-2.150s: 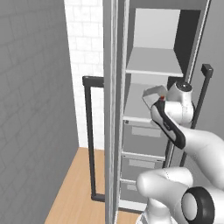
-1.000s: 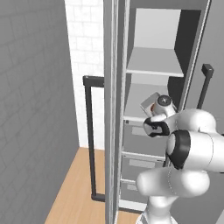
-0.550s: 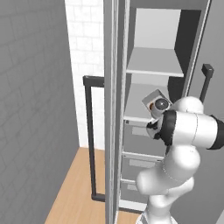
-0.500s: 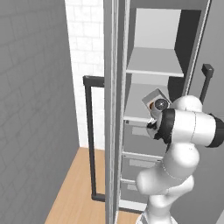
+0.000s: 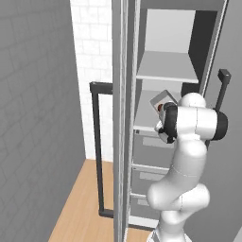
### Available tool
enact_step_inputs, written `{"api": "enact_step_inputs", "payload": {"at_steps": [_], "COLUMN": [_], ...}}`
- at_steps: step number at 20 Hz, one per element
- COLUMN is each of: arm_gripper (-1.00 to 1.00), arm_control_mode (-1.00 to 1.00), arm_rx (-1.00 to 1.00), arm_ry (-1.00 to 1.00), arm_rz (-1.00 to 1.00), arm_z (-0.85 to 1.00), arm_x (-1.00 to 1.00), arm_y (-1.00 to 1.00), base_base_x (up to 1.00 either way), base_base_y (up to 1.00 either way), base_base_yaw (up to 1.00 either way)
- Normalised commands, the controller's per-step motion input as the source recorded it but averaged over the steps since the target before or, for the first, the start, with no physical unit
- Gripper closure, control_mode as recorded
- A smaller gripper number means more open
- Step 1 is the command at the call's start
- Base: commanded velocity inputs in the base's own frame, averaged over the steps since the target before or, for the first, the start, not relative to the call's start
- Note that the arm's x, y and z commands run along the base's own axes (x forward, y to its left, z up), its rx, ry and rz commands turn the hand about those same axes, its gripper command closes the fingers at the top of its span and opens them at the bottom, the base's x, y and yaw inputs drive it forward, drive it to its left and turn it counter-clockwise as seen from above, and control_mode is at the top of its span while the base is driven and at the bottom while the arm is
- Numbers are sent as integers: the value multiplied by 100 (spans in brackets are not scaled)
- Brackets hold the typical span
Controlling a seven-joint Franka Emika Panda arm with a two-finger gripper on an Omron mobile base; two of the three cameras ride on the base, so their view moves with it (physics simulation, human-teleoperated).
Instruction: Take the meat container that has the chicken drumstick and place it on the second highest rack of the freezer. Then take the vegetable container that has the garlic and eggplant and place it on the highest rack of the freezer.
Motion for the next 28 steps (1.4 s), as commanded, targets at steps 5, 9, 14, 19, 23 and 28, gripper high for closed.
{"api": "enact_step_inputs", "payload": {"at_steps": [5, 9, 14, 19, 23, 28], "arm_gripper": [100, 100, 100, -100, -100, -100], "arm_control_mode": [-100, -100, -100, -100, -100, -100], "arm_rx": [0, 0, -1, 0, 0, 0], "arm_ry": [-1, -4, -6, 0, 0, 0], "arm_rz": [3, 2, -1, 0, 0, 0], "arm_z": [-18, -48, -24, 0, 0, 0], "arm_x": [61, 37, 19, 0, 0, 0], "arm_y": [-4, -5, 3, 0, -1, 0], "base_base_x": [0, 0, 0, 0, 0, 0], "base_base_y": [0, 0, 0, 0, 0, 0], "base_base_yaw": [0, 0, 0, 0, 0, 0]}}
